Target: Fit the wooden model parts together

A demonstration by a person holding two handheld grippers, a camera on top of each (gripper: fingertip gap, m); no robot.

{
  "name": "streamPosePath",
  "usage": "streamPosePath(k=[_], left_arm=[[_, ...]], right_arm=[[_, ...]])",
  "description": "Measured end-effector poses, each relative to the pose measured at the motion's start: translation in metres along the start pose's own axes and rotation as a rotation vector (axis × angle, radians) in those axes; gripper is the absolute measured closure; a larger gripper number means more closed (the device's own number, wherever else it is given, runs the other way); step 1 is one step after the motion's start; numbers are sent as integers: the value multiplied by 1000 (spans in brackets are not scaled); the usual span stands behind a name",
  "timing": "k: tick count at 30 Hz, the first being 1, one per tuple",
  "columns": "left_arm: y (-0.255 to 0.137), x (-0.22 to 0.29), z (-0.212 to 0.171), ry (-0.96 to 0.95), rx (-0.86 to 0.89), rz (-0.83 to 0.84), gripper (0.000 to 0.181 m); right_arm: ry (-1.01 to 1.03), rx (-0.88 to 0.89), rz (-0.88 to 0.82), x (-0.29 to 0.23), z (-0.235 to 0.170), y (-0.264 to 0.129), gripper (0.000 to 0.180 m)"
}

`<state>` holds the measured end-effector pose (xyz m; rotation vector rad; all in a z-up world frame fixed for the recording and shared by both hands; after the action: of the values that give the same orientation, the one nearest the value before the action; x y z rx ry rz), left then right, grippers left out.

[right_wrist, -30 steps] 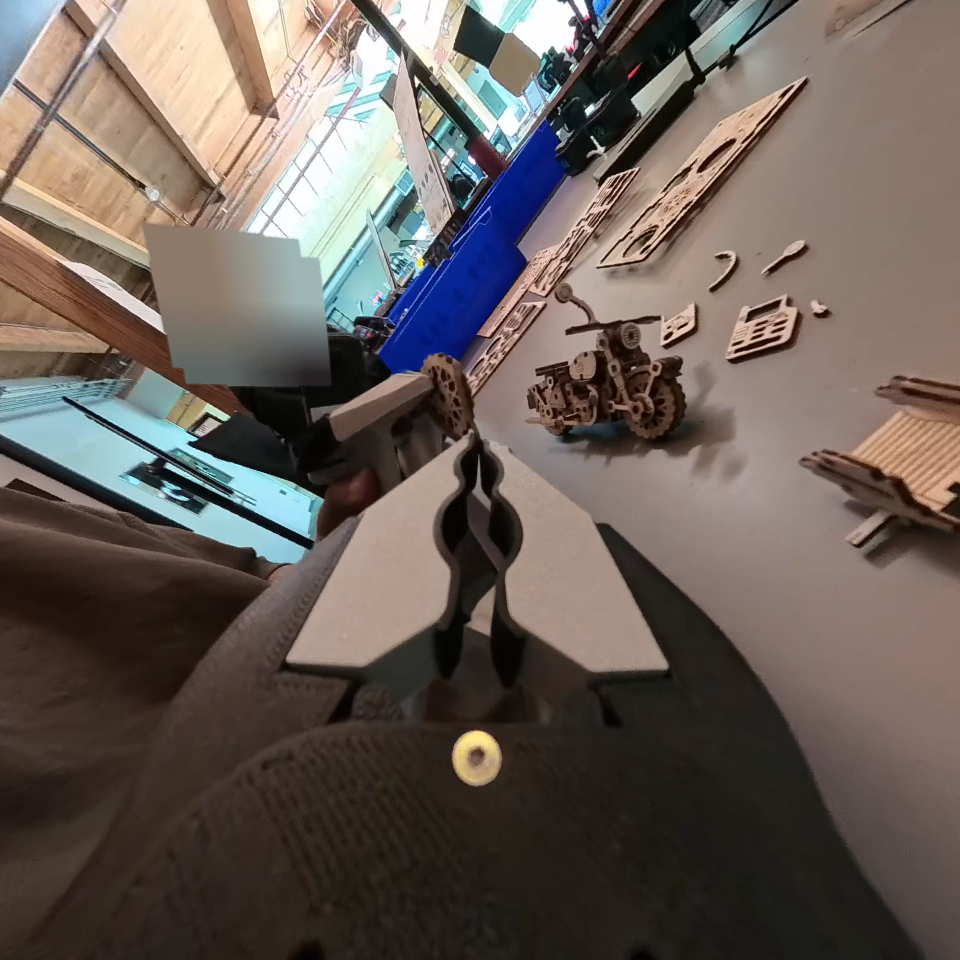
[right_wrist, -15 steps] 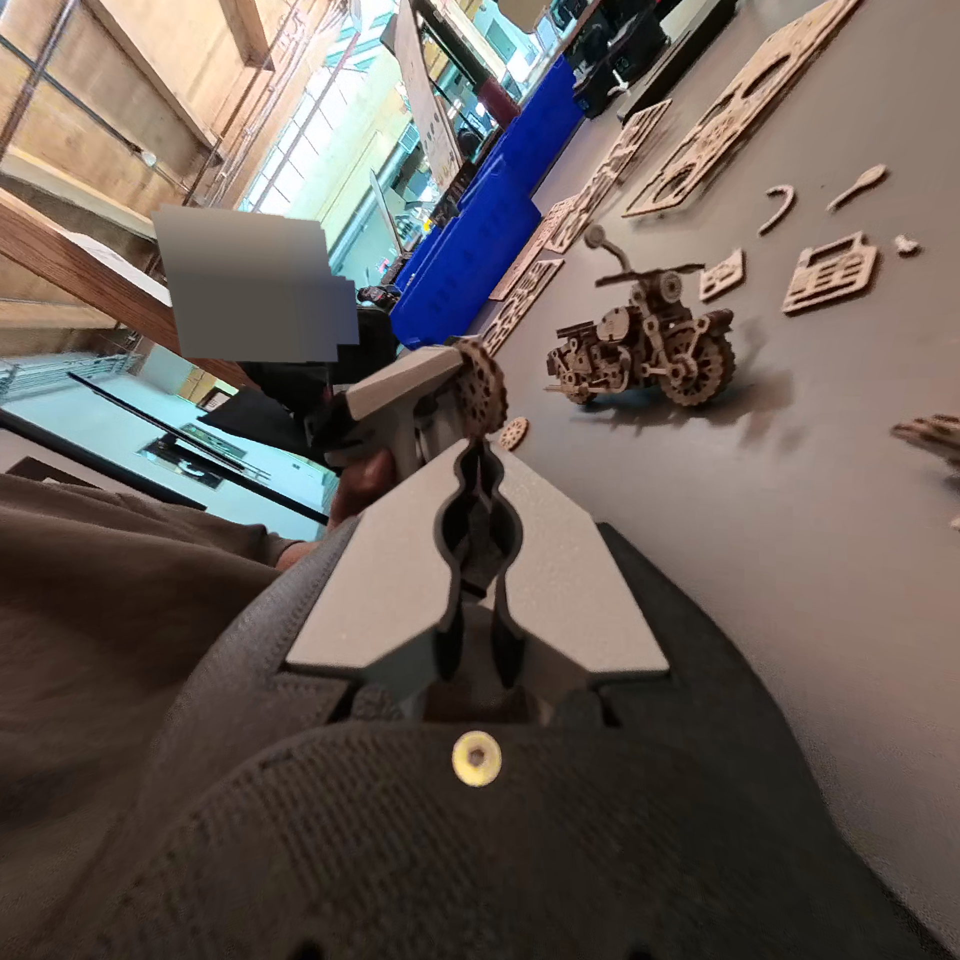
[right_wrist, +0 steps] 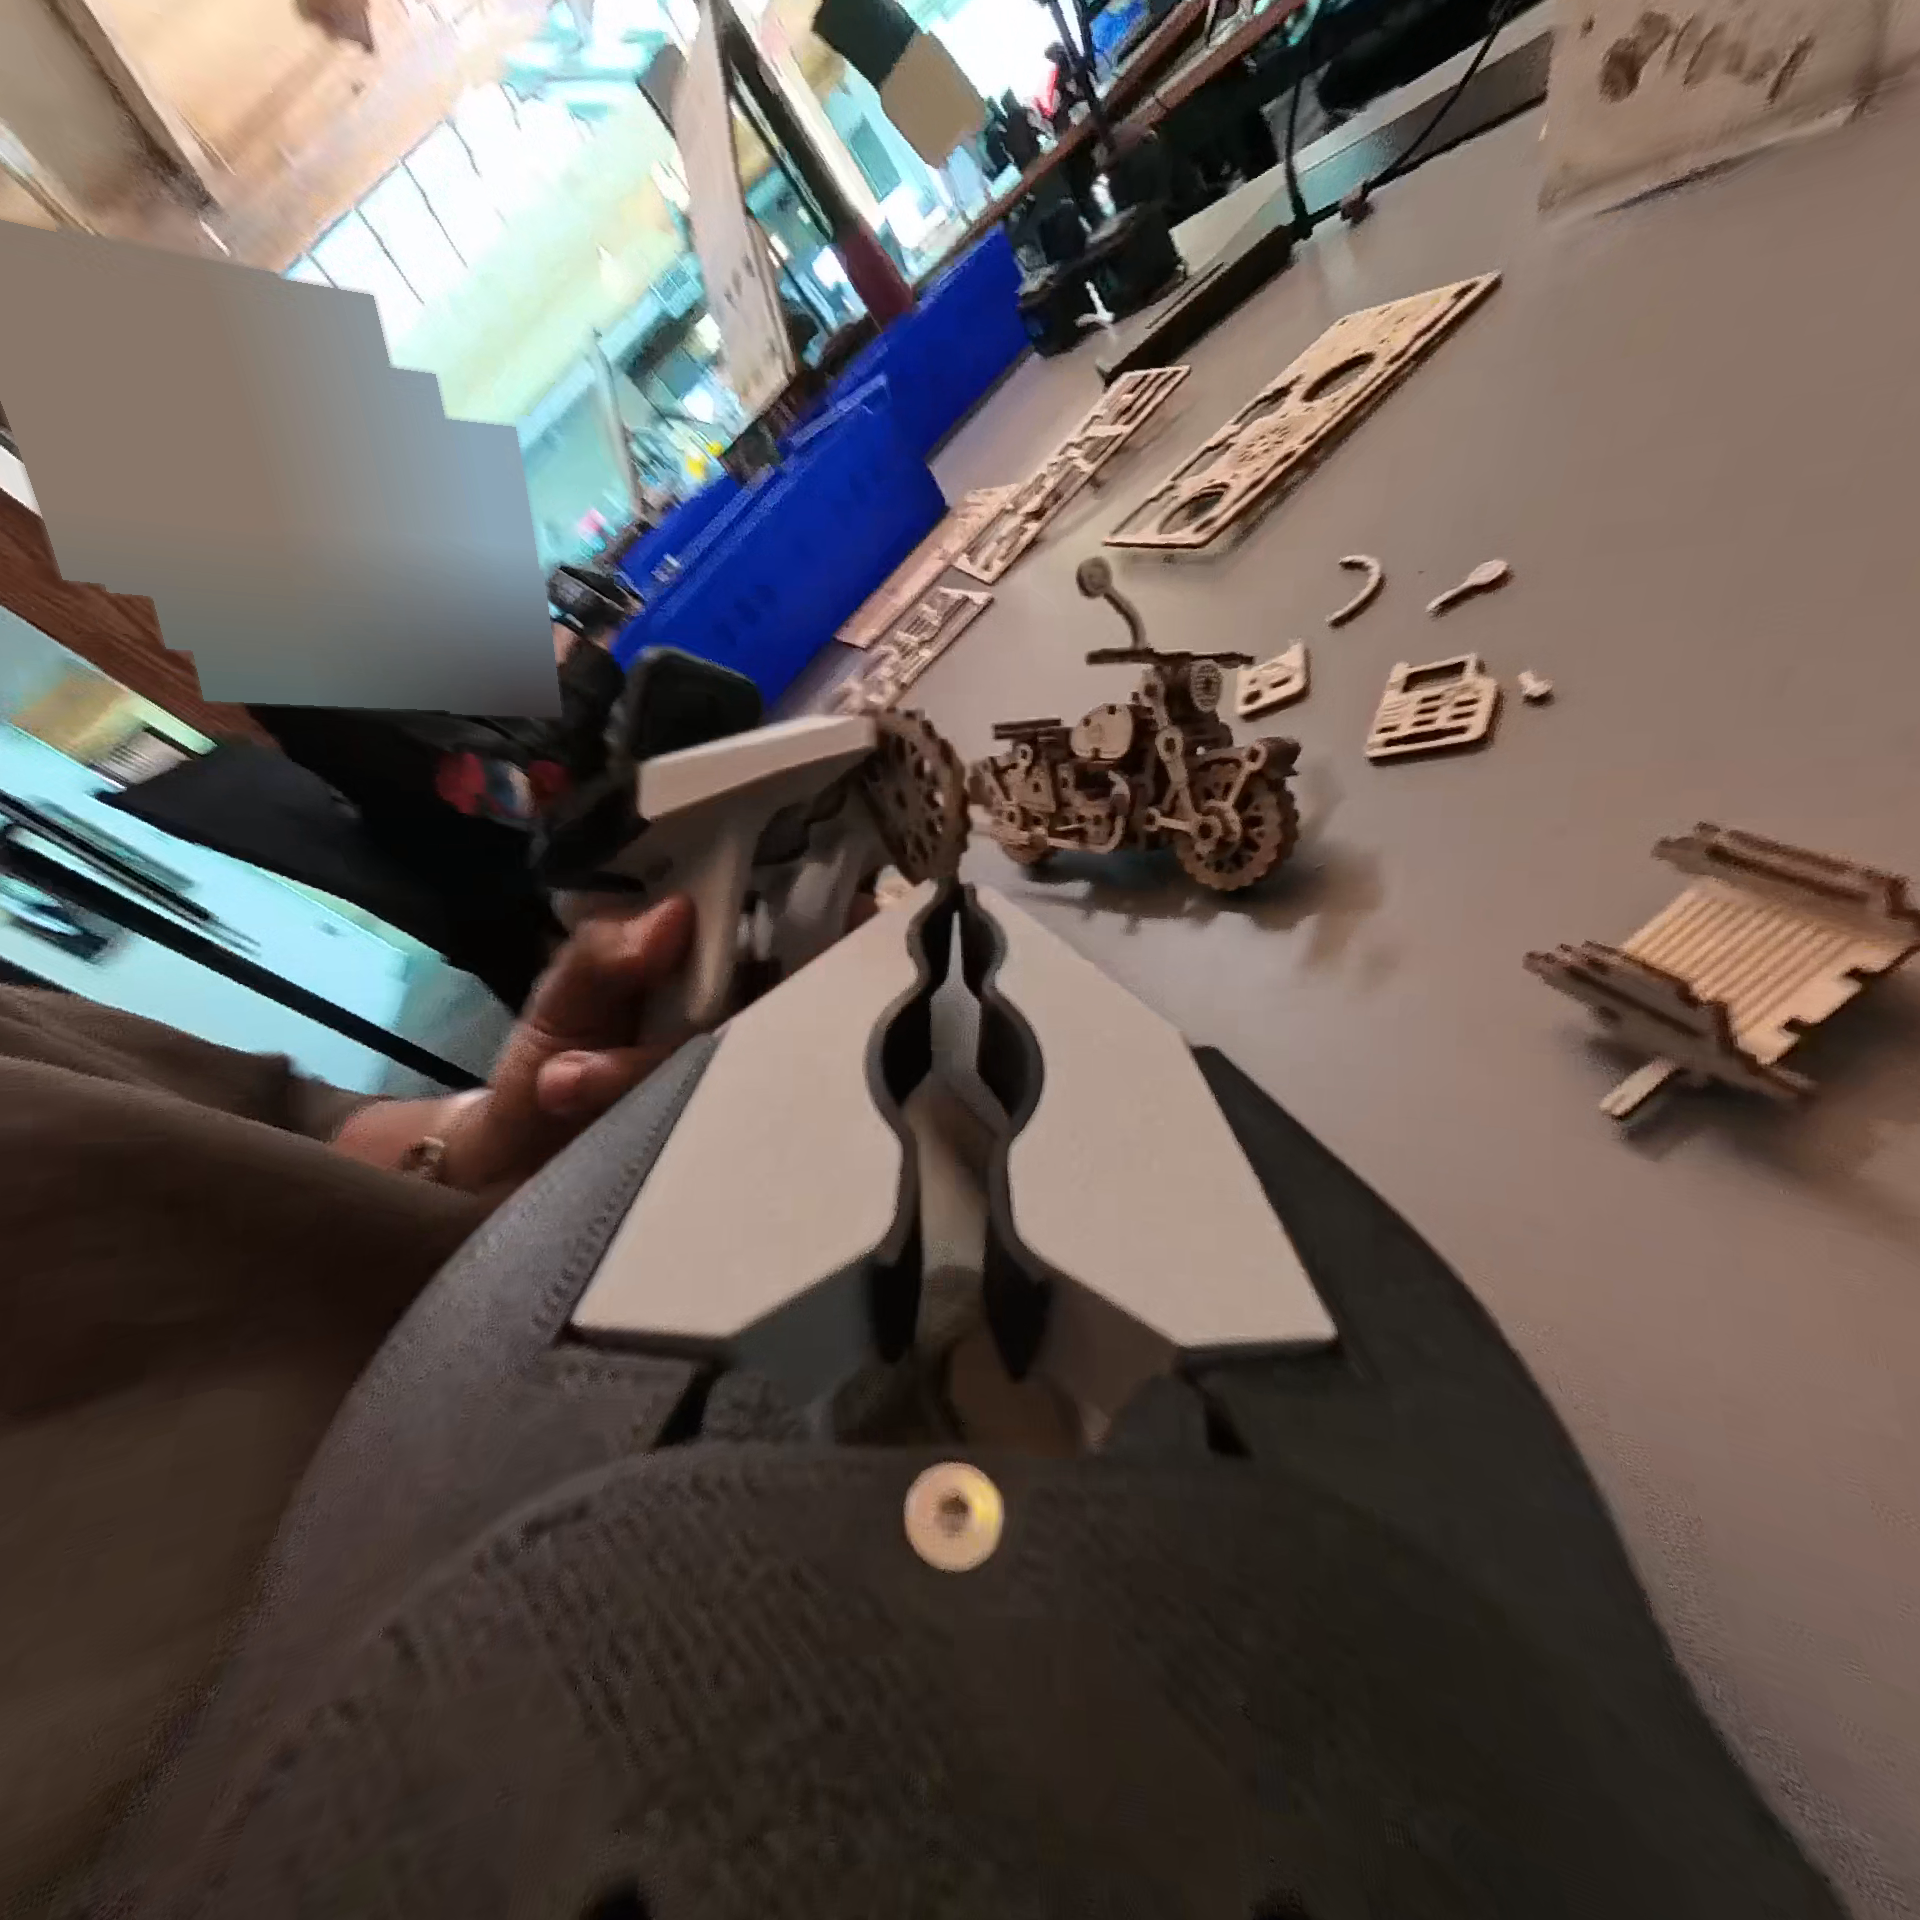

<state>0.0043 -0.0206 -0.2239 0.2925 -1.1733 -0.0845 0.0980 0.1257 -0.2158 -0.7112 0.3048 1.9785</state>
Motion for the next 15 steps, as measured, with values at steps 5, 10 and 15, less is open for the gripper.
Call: streamPosePath(k=[5,10,15], left_arm=[[0,-5,-2,-75,-1,-14,178],[-6,5,17,41,63,-34,179],[-10,4,27,136,41,-11,179]], right_arm=[[29,-8,15,6,1,-2,179],[-5,-48,-50,12,0,-6,180],[70,50,71,9,3,-5,180]])
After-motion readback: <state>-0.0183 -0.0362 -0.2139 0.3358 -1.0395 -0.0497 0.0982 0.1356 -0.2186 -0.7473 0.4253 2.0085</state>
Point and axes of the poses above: each gripper's, where its closed fingertips meet, y out along the fingers, z out of its top, x = y × z across the jaws, the point moved 10 cm from there along -y, back along the fingers, and after that the axes turned 5 degrees about x, right-handed, at the moved point
